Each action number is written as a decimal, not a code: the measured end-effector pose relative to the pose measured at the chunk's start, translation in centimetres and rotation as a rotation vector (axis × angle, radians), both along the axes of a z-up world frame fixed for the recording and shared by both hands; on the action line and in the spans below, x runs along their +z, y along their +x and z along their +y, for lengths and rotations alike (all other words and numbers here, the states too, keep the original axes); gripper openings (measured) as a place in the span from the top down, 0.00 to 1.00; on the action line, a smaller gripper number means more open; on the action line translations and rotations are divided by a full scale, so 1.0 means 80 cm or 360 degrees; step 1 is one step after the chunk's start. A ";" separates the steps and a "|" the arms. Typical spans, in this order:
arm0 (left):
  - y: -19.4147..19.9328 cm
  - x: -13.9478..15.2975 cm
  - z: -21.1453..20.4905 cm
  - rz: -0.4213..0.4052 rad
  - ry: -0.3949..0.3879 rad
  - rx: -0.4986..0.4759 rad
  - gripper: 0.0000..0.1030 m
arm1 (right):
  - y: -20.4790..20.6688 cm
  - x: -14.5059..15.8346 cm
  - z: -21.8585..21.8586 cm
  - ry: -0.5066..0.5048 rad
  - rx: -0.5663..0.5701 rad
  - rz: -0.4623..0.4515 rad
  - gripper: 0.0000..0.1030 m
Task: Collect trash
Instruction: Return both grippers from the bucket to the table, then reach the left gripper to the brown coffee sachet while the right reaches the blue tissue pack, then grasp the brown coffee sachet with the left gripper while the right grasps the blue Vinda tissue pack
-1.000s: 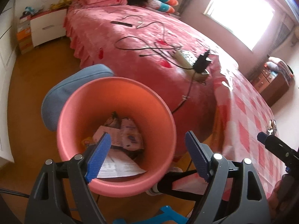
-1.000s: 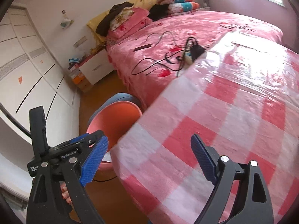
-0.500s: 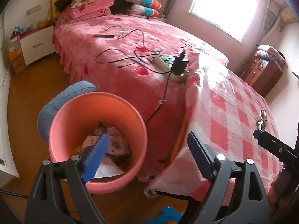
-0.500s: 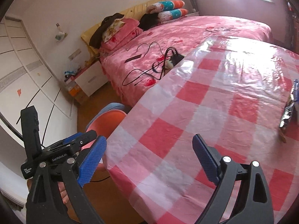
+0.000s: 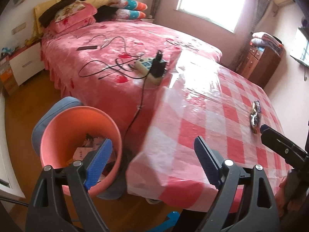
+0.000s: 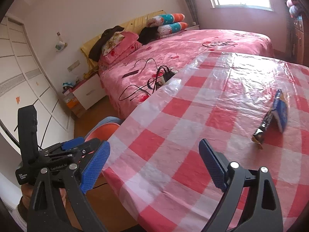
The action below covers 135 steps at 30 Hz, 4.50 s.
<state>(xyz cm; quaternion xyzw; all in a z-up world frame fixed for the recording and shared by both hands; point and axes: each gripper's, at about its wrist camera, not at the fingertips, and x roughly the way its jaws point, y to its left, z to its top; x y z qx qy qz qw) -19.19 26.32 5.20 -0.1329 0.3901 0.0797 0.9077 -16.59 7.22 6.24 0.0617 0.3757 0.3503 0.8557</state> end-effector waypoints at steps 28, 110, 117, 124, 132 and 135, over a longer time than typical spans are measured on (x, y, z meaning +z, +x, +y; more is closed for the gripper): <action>0.041 -0.007 -0.122 0.0076 0.0092 -0.0318 0.15 | 0.013 -0.003 -0.151 0.0180 -0.0358 0.0012 0.11; 0.252 -0.053 -0.325 0.0071 0.0197 -0.0928 0.61 | 0.206 -0.078 -0.232 -0.0273 -0.0750 0.0179 0.18; 0.256 -0.053 -0.322 0.0075 0.0179 -0.0861 0.88 | 0.209 -0.078 -0.226 -0.0309 -0.0743 0.0175 0.18; 0.253 -0.055 -0.306 0.0074 0.0064 -0.0801 0.89 | 0.211 -0.080 -0.205 -0.0467 -0.0732 0.0153 0.18; 0.233 -0.047 -0.285 0.0044 0.0059 -0.0754 0.89 | 0.215 -0.087 -0.184 -0.0650 -0.0724 0.0124 0.20; 0.226 -0.046 -0.275 0.0046 0.0056 -0.0736 0.89 | 0.215 -0.087 -0.174 -0.0701 -0.0685 0.0092 0.28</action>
